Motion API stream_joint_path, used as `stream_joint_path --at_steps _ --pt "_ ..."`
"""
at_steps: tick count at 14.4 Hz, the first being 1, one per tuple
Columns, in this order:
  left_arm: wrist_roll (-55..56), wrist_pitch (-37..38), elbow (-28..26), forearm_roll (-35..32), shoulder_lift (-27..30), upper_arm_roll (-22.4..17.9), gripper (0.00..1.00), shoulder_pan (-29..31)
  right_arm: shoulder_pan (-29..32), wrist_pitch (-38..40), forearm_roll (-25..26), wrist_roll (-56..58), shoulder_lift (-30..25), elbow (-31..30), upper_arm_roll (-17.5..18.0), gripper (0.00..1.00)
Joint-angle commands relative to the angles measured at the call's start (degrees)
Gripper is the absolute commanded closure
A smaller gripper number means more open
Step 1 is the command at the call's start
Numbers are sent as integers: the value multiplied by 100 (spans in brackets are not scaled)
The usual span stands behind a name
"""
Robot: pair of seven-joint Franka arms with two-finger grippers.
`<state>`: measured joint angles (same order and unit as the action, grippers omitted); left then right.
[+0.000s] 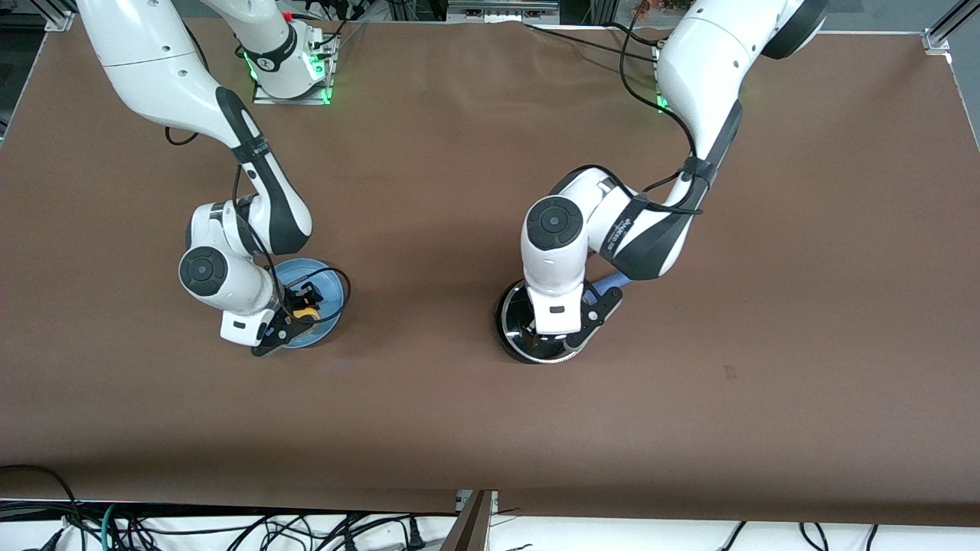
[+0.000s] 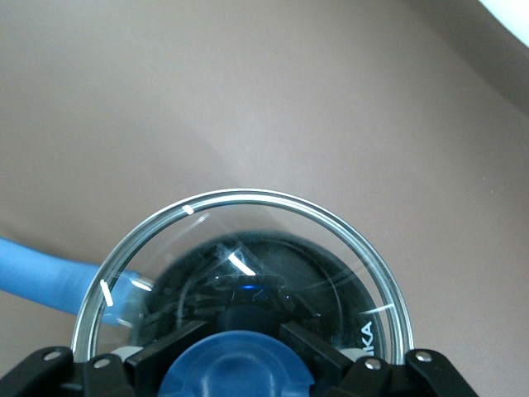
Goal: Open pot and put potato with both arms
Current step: 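Lift the lid with the left gripper while the right gripper grasps the potato, then carry the potato over the pot while the left gripper moves the lid aside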
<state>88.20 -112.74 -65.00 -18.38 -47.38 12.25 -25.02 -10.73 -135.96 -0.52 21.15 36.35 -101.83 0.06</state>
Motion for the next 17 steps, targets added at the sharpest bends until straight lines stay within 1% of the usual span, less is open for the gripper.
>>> stream_joint_path --at_steps 1,3,5,7,9,12,14,17 --pt "-364 428 128 -9 325 93 57 199 88 348 -350 -5 -119 162 21 87" --pt "-785 638 128 289 614 93 57 383 80 919 -623 -58 -120 557 21 88" --pt "-1259 954 128 553 931 85 58 577 71 1560 -834 -504 -120 944 29 88" --pt "-1830 1358 128 852 1264 93 59 857 -60 2123 -1107 -1372 -137 1287 73 88" --pt "-2506 1789 128 1168 1590 76 59 1191 -280 2424 -1353 -2443 -137 1603 301 88" --pt "-3316 2194 128 1424 1986 85 59 1692 -701 2320 -1416 -4220 -120 1780 766 88" --pt "-3878 2466 128 1574 2162 85 59 1991 -1166 2049 -1407 -5239 -58 1921 829 87" --pt "-4730 2810 128 1679 2399 85 59 2474 -1808 1005 -1416 -6532 204 2017 838 86"
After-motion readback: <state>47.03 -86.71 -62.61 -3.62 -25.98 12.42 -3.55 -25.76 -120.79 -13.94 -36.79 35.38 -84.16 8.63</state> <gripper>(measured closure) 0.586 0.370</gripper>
